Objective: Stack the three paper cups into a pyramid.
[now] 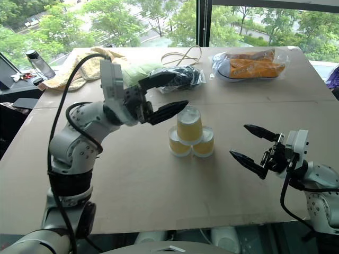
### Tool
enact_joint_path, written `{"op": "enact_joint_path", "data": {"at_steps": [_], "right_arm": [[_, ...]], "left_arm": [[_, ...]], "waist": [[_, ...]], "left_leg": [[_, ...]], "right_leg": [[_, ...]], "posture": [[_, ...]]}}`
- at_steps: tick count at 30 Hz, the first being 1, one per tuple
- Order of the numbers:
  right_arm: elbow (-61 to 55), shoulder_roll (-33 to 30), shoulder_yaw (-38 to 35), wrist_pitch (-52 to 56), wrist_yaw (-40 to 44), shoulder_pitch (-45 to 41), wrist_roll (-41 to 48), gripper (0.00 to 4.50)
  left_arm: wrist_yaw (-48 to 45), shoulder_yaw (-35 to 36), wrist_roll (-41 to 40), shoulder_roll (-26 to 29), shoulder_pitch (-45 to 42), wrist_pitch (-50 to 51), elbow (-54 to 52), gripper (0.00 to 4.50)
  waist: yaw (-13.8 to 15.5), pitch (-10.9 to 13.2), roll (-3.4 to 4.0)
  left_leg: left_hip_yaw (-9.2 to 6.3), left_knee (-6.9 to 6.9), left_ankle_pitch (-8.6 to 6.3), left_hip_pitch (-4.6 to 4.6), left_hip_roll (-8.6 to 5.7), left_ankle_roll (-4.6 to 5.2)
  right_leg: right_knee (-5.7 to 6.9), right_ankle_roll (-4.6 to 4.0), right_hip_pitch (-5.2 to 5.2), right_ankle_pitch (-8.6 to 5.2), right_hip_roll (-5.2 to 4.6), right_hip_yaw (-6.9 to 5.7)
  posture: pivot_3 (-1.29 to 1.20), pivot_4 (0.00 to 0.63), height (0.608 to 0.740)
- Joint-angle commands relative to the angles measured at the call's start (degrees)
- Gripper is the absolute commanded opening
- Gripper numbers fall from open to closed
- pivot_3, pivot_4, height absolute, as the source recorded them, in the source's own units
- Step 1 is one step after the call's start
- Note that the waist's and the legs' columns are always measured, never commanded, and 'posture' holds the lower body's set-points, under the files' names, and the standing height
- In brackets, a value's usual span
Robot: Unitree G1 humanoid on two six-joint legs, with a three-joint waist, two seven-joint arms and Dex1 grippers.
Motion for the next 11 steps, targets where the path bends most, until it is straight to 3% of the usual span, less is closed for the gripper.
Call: {"op": "enact_joint_path", "data": {"at_steps": [1, 5, 11], "right_arm": [[8.44, -0.01, 1.09, -5.98, 4.38, -0.21, -4.37, 4.50], [18.05, 0.94, 1.53, -10.86, 6.09, -3.08, -7.24, 4.50], [24.02, 1.29, 2.69, -14.44, 7.32, -5.07, -9.41, 4.50]], "left_arm": [[0.72, 4.23, 3.83, 4.00, 11.66, -1.67, -2.12, 4.44], [1.56, 4.85, 10.52, 5.50, 25.52, -8.73, -0.98, 4.44], [3.77, 2.10, 16.77, 3.65, 33.68, -15.85, 2.26, 4.44]], "waist": [[-0.39, 0.02, 0.00], [0.25, 0.12, 0.03], [0.82, 0.11, 0.04]], "left_leg": [[0.00, -0.02, 0.00, 0.02, 0.03, 0.00], [-0.12, 0.03, 0.00, -0.09, 0.03, 0.00], [-0.03, 0.09, 0.00, -0.03, -0.09, 0.00]], "right_leg": [[0.00, 0.00, -0.01, 0.00, 0.02, 0.04], [-0.01, -0.02, -0.03, -0.01, -0.07, 0.04], [-0.01, -0.04, 0.04, 0.00, -0.29, 0.13]], "posture": [[0.00, 0.150, 0.740], [0.00, 0.150, 0.740], [0.00, 0.150, 0.740]]}}
